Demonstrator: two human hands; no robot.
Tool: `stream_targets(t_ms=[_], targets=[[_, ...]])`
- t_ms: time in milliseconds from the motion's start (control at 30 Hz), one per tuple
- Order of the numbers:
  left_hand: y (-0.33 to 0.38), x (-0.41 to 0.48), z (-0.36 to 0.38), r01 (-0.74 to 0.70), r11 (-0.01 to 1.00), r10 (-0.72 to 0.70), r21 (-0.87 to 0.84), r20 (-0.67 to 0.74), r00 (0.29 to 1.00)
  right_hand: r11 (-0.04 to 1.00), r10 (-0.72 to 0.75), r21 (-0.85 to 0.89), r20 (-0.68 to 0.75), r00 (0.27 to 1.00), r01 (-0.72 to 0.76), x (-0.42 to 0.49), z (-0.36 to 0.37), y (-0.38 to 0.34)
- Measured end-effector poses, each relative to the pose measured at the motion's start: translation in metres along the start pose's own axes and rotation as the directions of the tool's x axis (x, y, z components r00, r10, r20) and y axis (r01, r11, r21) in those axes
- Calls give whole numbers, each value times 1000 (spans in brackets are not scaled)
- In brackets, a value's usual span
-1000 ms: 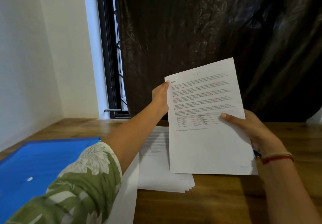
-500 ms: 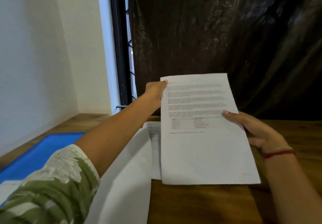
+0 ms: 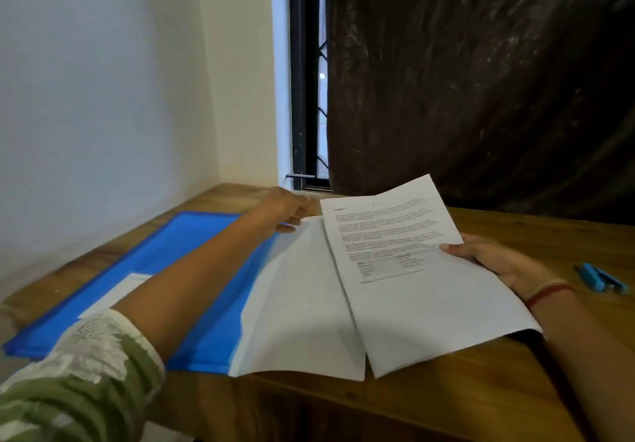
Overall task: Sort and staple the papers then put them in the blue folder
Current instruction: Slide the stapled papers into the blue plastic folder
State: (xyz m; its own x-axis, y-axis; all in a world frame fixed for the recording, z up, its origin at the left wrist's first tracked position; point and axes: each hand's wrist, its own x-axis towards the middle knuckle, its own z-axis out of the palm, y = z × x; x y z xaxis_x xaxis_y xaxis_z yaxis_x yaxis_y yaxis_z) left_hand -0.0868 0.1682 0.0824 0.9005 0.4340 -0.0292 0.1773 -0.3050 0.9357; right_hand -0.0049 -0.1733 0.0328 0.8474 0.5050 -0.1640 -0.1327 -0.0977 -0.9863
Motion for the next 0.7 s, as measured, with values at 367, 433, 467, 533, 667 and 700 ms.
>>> stream_targets(t_ms=[367, 433, 467, 533, 667, 700], targets=[[-67, -39, -59, 40, 381, 14, 924, -49, 999, 978, 205, -78, 212, 956, -192, 5, 47, -22], [-68, -42, -57, 37, 397, 22, 917, -49, 999, 969, 238, -127, 247, 939, -212, 6, 52, -21], [-67, -43, -57, 37, 414, -2, 909, -40, 999, 966, 239, -161, 250, 938, -204, 5, 55, -20], [-62, -42, -63, 31, 482, -54, 876, -5, 999, 963, 230, -203, 269, 935, -178, 1, 60, -20], [-53, -35, -88, 77, 702, -162, 708, 54, 985, 961, 225, -228, 311, 923, -157, -5, 63, -21], [-52, -34, -93, 87, 741, -179, 665, 71, 981, 961, 228, -224, 324, 918, -160, -6, 62, -21]])
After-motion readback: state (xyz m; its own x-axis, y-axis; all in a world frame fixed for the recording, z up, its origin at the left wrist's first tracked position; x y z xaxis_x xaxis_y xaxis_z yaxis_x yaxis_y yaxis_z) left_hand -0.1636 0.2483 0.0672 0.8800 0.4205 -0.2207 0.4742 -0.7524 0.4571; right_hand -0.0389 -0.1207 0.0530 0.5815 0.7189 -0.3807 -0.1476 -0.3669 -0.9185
